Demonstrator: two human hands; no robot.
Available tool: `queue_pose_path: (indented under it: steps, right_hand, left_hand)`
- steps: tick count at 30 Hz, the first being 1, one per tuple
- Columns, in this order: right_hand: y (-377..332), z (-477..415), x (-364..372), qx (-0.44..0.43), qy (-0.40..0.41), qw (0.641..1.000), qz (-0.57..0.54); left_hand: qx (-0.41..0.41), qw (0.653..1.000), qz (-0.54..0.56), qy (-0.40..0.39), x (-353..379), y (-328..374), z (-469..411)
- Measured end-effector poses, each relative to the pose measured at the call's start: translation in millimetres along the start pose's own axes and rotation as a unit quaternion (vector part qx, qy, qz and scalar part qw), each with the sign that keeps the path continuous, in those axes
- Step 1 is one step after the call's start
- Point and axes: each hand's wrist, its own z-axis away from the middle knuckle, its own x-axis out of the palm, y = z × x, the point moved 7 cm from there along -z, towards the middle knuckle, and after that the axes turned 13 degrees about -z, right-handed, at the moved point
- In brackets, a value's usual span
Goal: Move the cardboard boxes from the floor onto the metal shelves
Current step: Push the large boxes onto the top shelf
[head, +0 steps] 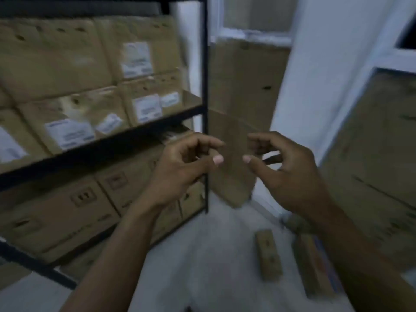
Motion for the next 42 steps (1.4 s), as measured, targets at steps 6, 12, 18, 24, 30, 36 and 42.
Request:
queue_pose_path:
  steps: [6,12,18,24,30,36,42]
  right_hand:
    - [2,158,-153,0.117,0.13,0.982,0.07]
    - [-10,315,-273,0.215,0.291,0.923,0.134]
    - [-14,448,-333,0.283,0.447,0.838,0.129]
    - [-5,540,-377,0.356,0.527,0.757,0.147]
    - [12,612,-430,0.426,0.569,0.687,0.149]
    - [14,675,-486,0.439,0.635,0.62,0.141]
    - [8,755,-558,0.441,0.68,0.57,0.136]
  left_hand:
    - [0.017,0.979,0.091,-0.182,186,63,33]
    - [0.042,0.922,0.124,-0.364,359,135,87]
    - [0.053,0.838,0.109,-0.533,496,173,154]
    - [0.085,0.764,0.095,-0.633,617,198,202]
    - [0.081,0.704,0.111,-0.697,726,218,238]
    - [0.064,0.669,0.096,-0.734,822,236,261]
    - [0.066,0.635,0.077,-0.766,923,262,312]
